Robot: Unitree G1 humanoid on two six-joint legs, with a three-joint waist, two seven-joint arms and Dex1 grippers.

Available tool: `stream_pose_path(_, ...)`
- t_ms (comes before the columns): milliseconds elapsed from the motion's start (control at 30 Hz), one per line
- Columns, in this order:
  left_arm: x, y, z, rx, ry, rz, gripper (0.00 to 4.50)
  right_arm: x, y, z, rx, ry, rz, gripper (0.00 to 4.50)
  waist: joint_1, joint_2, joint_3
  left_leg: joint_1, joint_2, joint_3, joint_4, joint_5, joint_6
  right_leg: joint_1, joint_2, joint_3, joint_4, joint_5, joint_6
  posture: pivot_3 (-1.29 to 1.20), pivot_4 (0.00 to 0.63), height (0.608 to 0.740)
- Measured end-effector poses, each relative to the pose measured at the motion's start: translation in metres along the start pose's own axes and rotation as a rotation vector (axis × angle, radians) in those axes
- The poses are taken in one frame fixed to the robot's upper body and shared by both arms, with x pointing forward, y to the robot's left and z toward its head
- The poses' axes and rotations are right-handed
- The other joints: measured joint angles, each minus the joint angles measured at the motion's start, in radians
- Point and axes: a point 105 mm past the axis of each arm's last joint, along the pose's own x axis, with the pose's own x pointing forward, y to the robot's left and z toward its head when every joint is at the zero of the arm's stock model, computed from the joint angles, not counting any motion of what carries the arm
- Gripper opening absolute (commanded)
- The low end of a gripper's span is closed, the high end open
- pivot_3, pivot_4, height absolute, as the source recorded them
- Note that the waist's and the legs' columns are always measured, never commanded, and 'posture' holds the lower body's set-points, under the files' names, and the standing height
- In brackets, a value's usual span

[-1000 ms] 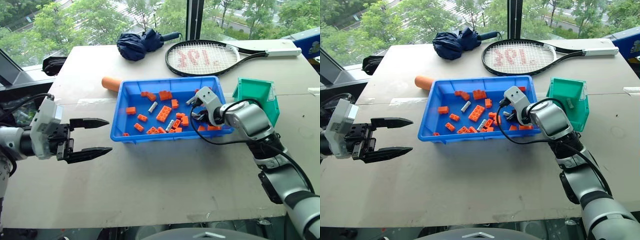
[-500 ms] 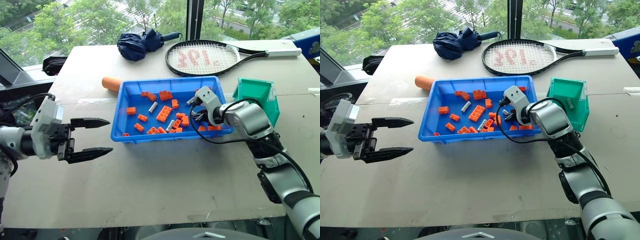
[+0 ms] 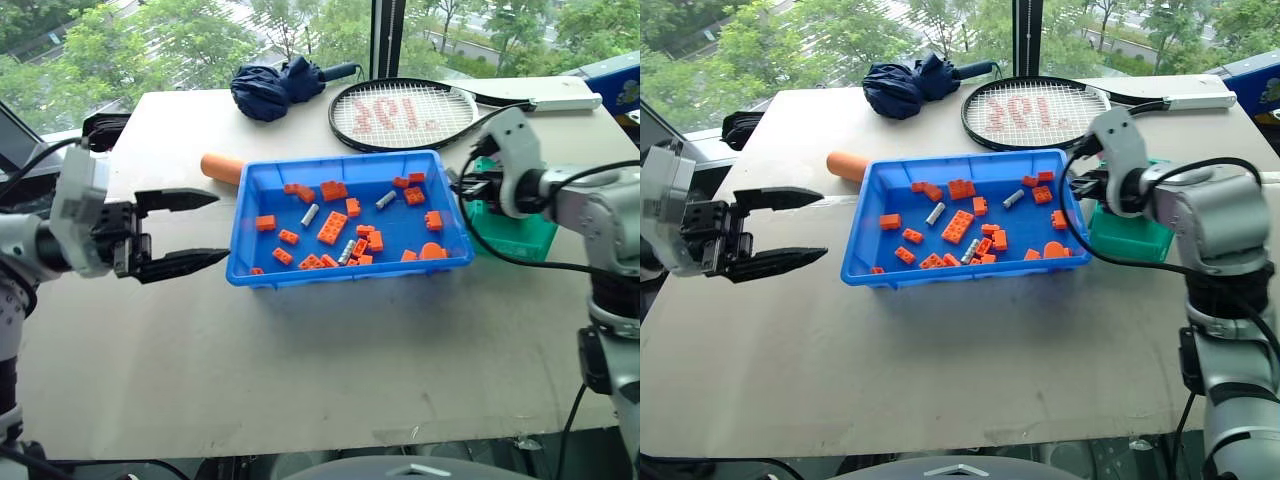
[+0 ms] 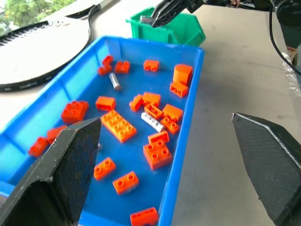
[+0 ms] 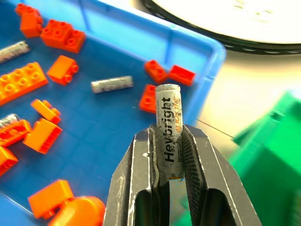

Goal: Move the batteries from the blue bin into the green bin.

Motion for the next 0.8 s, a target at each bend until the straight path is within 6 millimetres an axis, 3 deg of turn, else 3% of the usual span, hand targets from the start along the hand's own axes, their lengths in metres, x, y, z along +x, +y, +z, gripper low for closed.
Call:
stream_pose_path(133,0.013,0.004,0.015,0.017,-0.059,-0.010,4.50,-0.019,-0.039,-0.028,0.036,0.062,-0.144,0.07,0.003,0.000,0.000,0.000,0.000,0.001,0.001,0.000,0.000,0.000,0.000,0.001,0.001,0.000,0.000,0.00,0.150,0.740)
stream_pose_path(300,0.026,0.006,0.026,0.034,-0.088,-0.036,4.50,-0.020,-0.066,-0.063,0.081,0.118,-0.223,0.07,-0.006,0.000,0.000,0.000,0.000,0.006,0.002,0.000,0.000,-0.003,0.000,0.006,0.005,0.000,0.000,0.00,0.150,0.740)
stream_pose_path(433,0.031,0.007,0.027,0.035,-0.081,-0.049,4.50,-0.017,-0.069,-0.061,0.053,0.073,-0.217,1.62,-0.007,0.000,0.000,0.000,0.001,0.008,0.001,0.000,0.000,-0.005,0.001,0.009,0.006,0.000,0.000,0.00,0.150,0.740)
stream_pose_path(600,0.030,0.011,0.020,0.022,-0.058,-0.035,4.50,-0.015,-0.068,-0.056,0.035,0.033,-0.207,4.28,-0.003,0.000,0.000,0.000,0.001,0.008,0.002,0.000,0.000,-0.005,0.001,0.009,0.006,0.000,0.000,0.00,0.150,0.740)
stream_pose_path(733,0.027,0.014,0.016,0.013,-0.039,-0.015,4.50,-0.010,-0.062,-0.045,0.036,-0.012,-0.183,4.45,-0.005,0.000,0.000,0.000,0.001,0.009,0.002,0.000,0.000,-0.006,0.002,0.009,0.006,0.000,0.000,0.00,0.150,0.740)
stream_pose_path(800,0.019,0.016,0.003,-0.010,0.008,0.004,4.50,-0.005,-0.047,-0.024,0.046,-0.084,-0.133,4.45,-0.013,0.000,0.000,0.000,0.003,0.012,0.000,0.000,0.000,-0.008,0.003,0.013,0.007,0.000,0.000,0.00,0.150,0.740)
